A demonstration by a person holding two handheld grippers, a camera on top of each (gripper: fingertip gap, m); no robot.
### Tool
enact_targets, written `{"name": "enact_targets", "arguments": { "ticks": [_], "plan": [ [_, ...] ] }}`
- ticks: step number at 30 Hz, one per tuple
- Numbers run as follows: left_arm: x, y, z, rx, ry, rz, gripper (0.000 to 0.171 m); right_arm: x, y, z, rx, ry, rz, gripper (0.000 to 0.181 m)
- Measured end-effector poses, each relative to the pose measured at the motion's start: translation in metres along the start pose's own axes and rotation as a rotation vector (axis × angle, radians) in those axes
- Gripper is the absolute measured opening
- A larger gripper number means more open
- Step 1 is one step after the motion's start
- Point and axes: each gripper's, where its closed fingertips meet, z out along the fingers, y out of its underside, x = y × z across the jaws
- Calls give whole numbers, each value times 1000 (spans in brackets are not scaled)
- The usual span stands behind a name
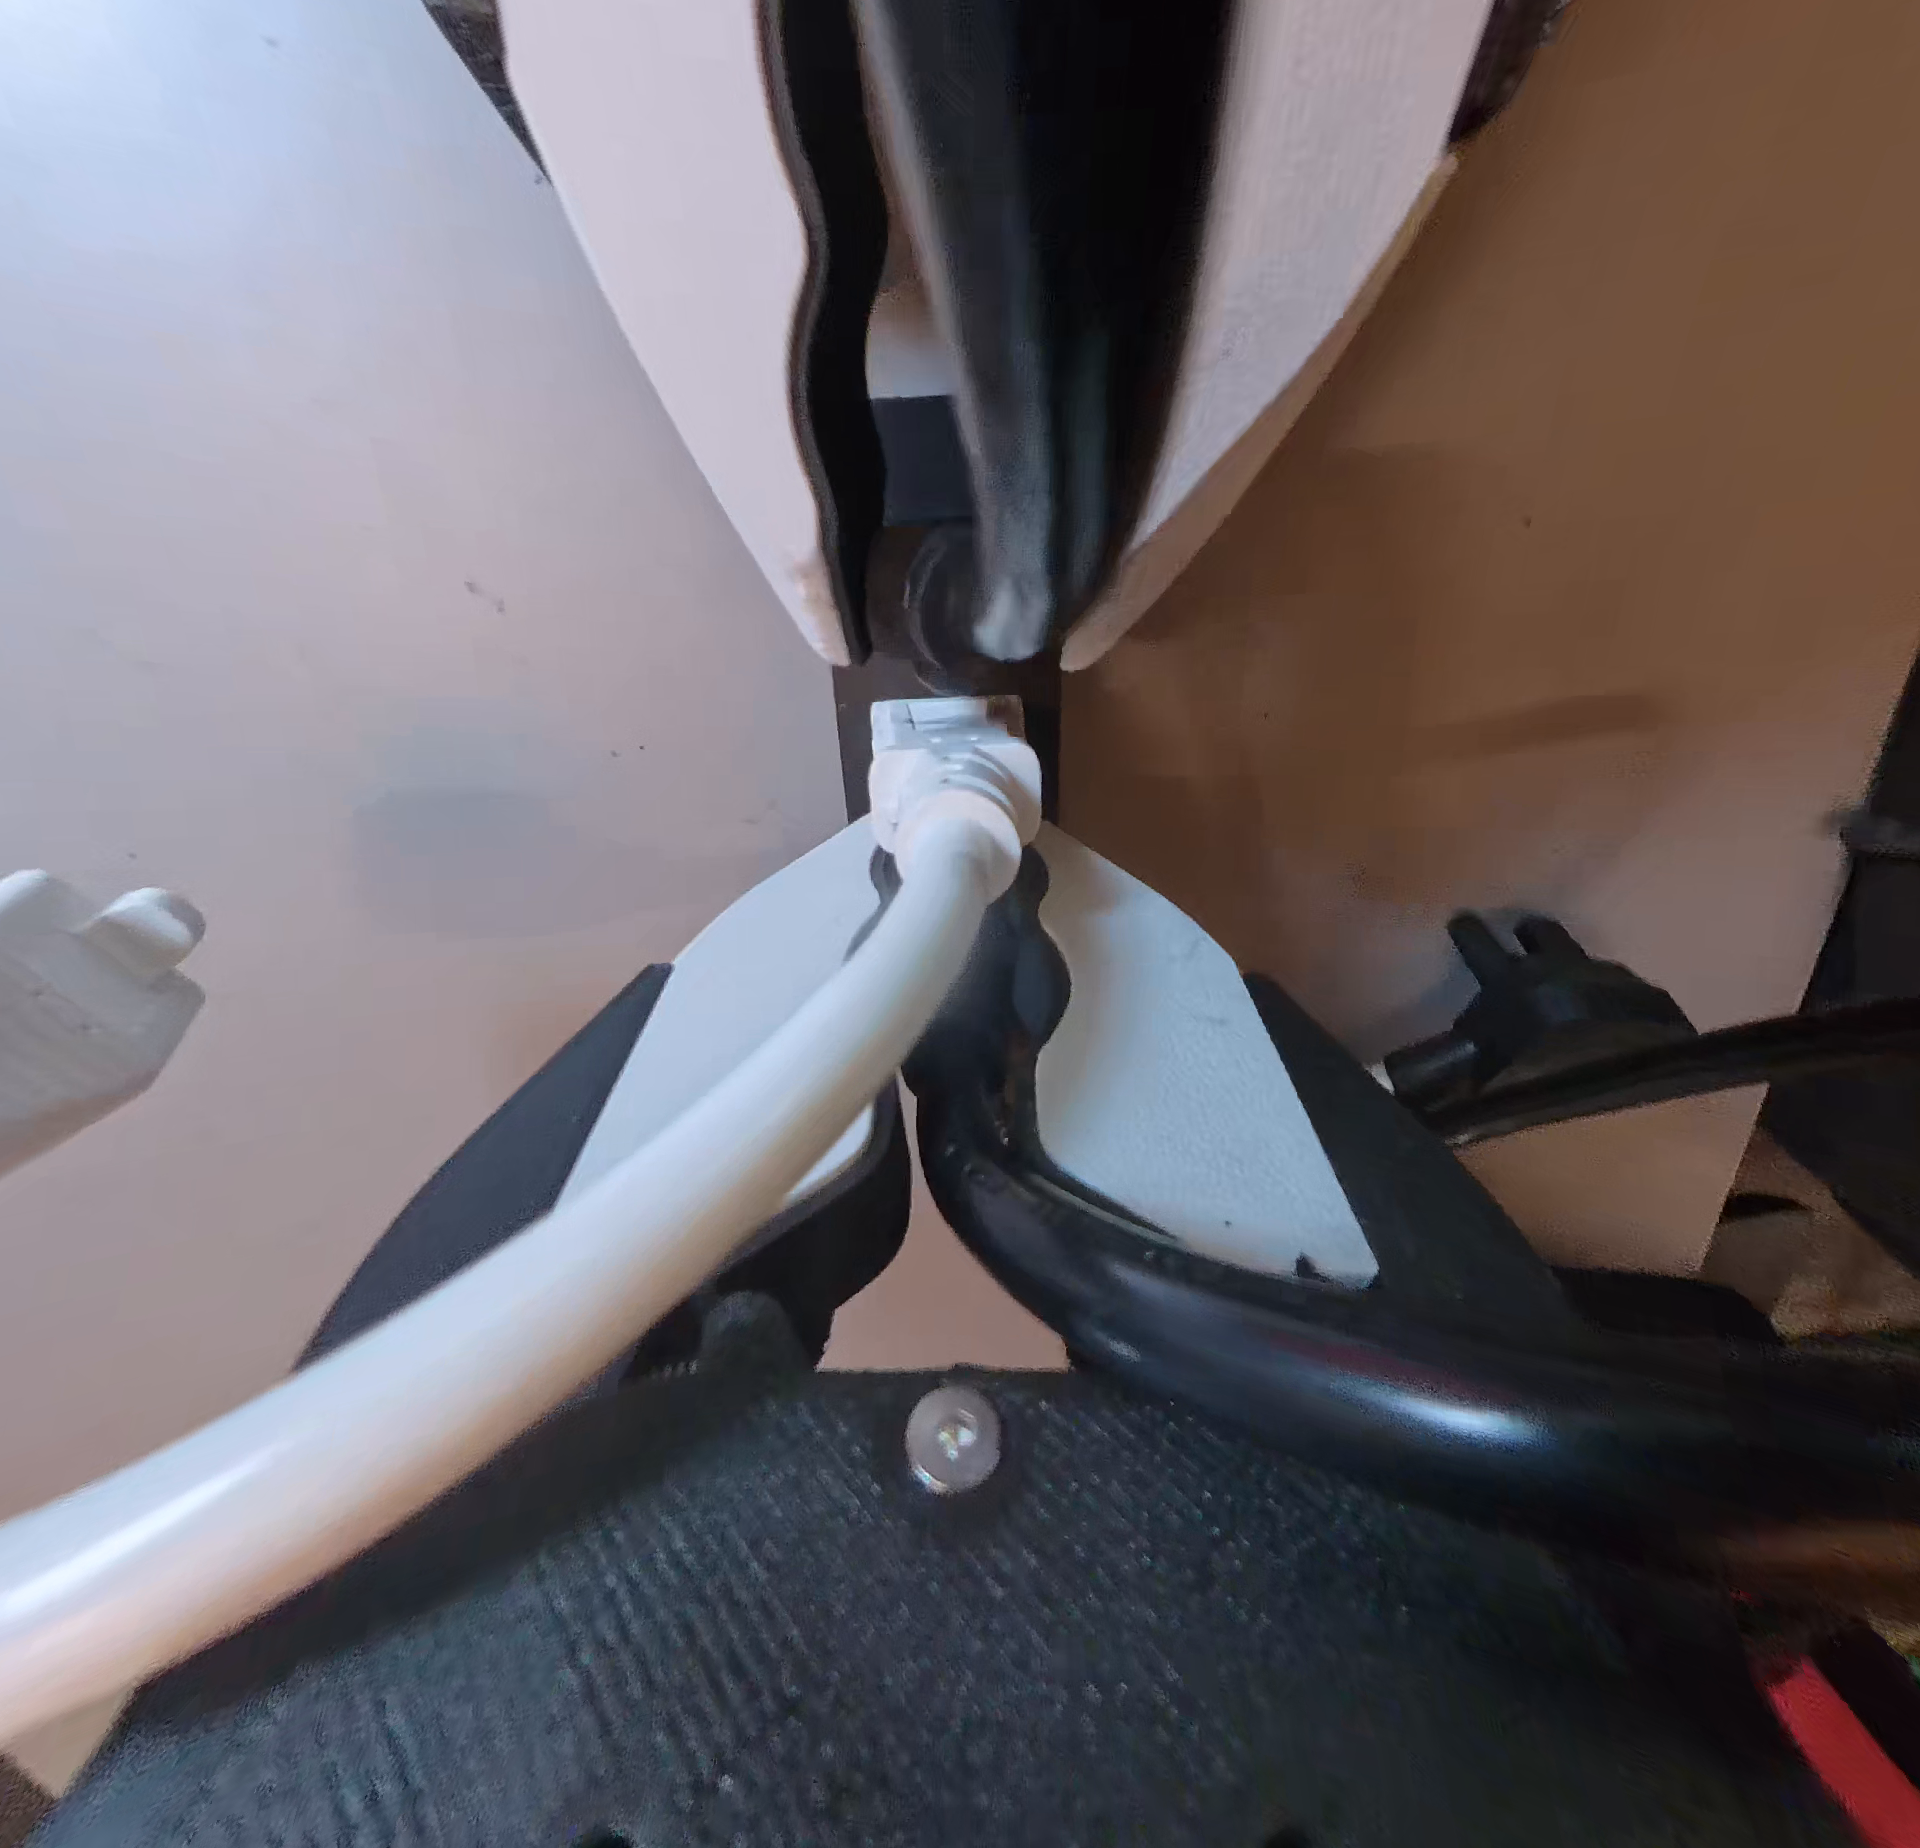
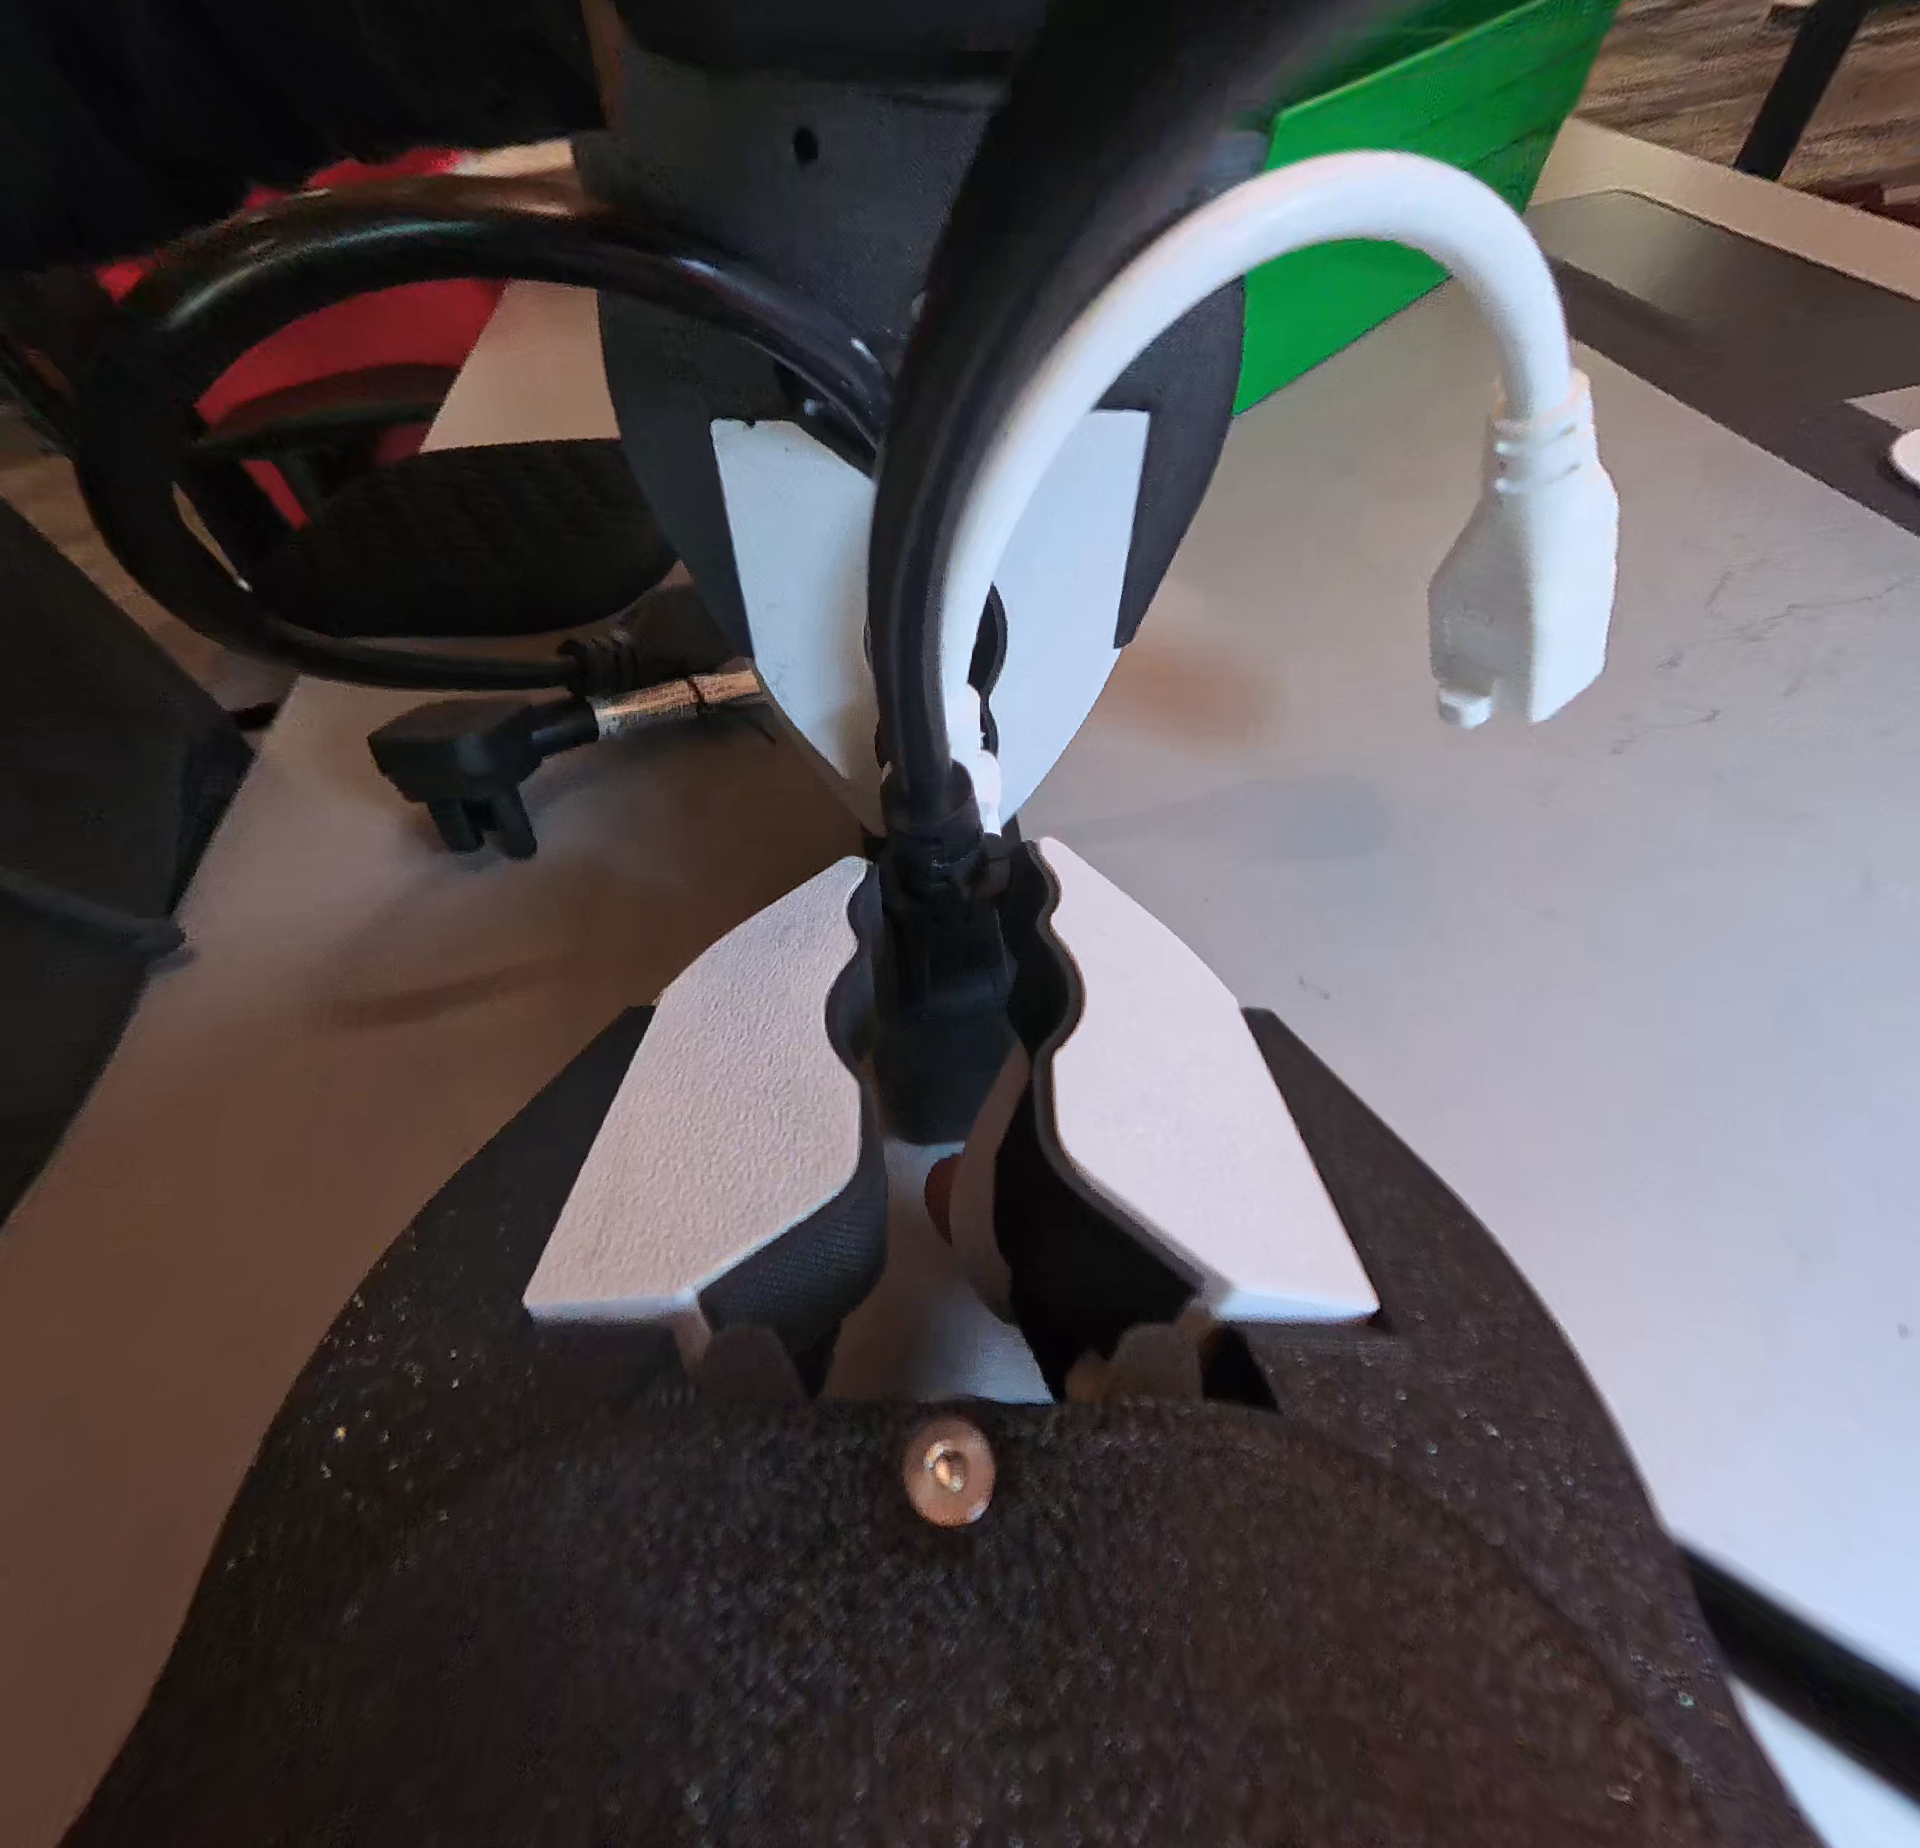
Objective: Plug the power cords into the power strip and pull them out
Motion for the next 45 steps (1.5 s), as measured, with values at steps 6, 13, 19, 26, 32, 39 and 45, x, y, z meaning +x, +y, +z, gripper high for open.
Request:
{"name": "enact_targets", "arguments": {
  "ticks": [6, 13, 19, 26, 32, 39, 45],
  "plan": [
    [0, -1, 1, -9, -4, 13, 19, -1, 3, -3, -18, 11, -24, 24],
    [-1, -3, 1, -6, -11, 15, 19, -1, 3, -8, -8, 11, -15, 23],
    [-1, -7, 2, 16, -21, 10, 19, -1, 3, -12, -4, 8, -29, 24],
    [-4, -6, 3, -3, -46, 0, 19, 2, 5, -16, -12, 17, -28, 24],
    [-5, -6, 3, -21, -31, -2, 18, 2, 5, -15, -32, 39, -45, 23],
    [-4, -6, 3, -28, -49, 25, 18, 30, -74, -79, 374, 152, -12, 20],
    [0, -9, 3, -16, -41, 29, 17, 0, -44, -77, 205, 103, -98, 27]
  ]
}}
